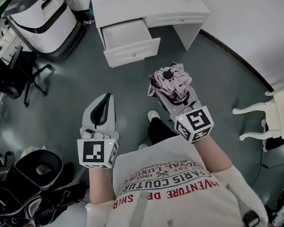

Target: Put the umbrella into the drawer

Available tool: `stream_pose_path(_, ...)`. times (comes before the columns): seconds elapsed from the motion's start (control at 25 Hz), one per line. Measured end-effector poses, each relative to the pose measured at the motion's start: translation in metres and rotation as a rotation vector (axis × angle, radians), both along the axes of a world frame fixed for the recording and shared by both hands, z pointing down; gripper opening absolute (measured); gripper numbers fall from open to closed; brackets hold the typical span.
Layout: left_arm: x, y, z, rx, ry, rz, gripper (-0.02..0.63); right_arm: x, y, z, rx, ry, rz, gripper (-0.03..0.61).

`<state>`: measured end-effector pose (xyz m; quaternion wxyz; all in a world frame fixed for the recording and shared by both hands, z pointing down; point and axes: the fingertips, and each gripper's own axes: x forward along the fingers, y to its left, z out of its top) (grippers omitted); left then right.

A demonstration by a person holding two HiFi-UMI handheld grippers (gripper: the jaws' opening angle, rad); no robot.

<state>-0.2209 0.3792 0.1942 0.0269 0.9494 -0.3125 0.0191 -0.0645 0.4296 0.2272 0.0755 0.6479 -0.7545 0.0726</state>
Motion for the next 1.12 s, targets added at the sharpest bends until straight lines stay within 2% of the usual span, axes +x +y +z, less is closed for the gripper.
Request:
stream_pose_path(0.2, 0.014, -0.038, 0.008, -0.011, -0.011, -0.029, 0.008, 0.021, -0.044, 0.008, -0.013, -0.019, -0.021, 0.212)
stream_pose_path(0.32, 0.041, -0.065, 0.006, -0.015, -0.009, -0.057, 0.008, 0.051, -0.074, 0.013, -0.023, -0.033, -0.052, 0.213)
stream_pose_path(0.48, 0.083, -0.096, 0.009, -0.012, -0.043, -0.125, 0.008, 0.095, -0.119, 0.028, -0.047, -0.054, -0.115, 0.215)
stream_pose_path(0.76, 0.127, -0.207, 0.005, -0.035, -0.053, -0.189, 0.007, 0.133, -0.242, 0.034, -0.099, -0.027, -0.219, 0.215)
stream_pose_path(0.92, 0.167, -0.255, -0.001, -0.012, -0.054, -0.218, 0.008, 0.167, -0.297, 0.033, -0.096, -0.004, -0.279, 0.215)
stream_pose_path(1.12, 0.2, -0.306, 0.006, -0.034, -0.054, -0.244, 0.008, 0.199, -0.355, 0.035, -0.103, -0.003, -0.307, 0.216)
